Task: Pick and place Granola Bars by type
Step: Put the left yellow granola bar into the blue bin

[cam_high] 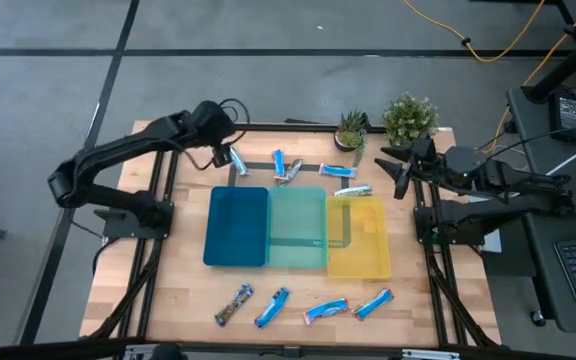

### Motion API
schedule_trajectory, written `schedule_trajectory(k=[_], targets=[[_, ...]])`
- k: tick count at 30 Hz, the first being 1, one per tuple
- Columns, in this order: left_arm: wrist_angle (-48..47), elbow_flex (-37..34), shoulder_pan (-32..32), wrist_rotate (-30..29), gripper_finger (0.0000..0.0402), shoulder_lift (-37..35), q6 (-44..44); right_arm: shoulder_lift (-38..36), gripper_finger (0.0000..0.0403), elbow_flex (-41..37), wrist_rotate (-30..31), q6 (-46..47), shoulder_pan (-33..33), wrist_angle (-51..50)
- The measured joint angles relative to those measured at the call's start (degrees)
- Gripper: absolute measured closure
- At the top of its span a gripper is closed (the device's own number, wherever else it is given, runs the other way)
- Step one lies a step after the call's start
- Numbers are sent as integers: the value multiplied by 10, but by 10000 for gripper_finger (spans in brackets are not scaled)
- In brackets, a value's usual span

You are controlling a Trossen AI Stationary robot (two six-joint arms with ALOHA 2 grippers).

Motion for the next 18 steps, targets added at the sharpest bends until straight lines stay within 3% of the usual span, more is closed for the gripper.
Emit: schedule_trajectory(k=[7, 18], targets=[[4, 0, 29, 50, 164, 65, 217, 0, 217, 0, 1, 11, 0, 0], [22, 0, 45, 113, 165, 145, 367, 1, 217, 0, 2, 21, 0, 1]])
